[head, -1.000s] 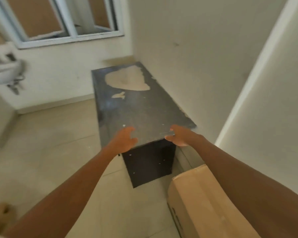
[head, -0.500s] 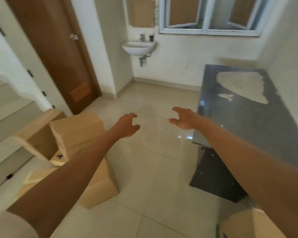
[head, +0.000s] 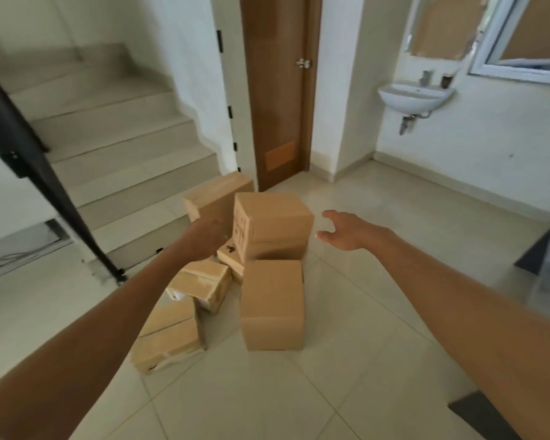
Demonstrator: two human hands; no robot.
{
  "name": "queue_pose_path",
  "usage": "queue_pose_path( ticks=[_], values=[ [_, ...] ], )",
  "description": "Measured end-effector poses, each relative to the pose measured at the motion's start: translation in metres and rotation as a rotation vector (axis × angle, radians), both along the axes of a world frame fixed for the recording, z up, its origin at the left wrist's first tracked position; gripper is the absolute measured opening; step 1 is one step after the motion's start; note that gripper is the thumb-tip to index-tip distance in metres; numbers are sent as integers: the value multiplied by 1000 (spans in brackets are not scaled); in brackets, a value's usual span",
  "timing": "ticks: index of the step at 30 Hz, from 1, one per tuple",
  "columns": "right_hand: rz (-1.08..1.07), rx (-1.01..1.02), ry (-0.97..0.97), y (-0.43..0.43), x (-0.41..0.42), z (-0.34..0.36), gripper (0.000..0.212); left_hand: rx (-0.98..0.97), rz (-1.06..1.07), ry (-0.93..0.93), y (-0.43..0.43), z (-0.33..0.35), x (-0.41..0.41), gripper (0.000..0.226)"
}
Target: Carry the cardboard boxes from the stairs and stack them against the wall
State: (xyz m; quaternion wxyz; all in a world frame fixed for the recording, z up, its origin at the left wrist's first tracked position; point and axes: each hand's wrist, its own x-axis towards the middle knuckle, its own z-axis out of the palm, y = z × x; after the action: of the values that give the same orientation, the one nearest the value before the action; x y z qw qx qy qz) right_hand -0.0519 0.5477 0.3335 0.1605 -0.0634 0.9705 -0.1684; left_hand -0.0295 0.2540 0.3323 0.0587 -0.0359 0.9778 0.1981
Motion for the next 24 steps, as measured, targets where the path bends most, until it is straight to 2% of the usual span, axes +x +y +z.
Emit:
queue_pose_path(
  ticks=[5, 10, 15, 24],
  values=[
    [52, 12, 12, -55, -18, -1, 72, 33, 82, 36, -68, -3, 10, 50],
    [88, 16, 18, -83, -33, 1, 67, 49, 109, 57, -94, -3, 10, 49],
    [124, -1, 40, -97, -50, -4, 64, 61, 127, 57, -99, -10, 2, 49],
    [166, 64, -54, -72, -102, -31, 66, 57, 155, -25, -73, -39, -41, 50]
  ],
)
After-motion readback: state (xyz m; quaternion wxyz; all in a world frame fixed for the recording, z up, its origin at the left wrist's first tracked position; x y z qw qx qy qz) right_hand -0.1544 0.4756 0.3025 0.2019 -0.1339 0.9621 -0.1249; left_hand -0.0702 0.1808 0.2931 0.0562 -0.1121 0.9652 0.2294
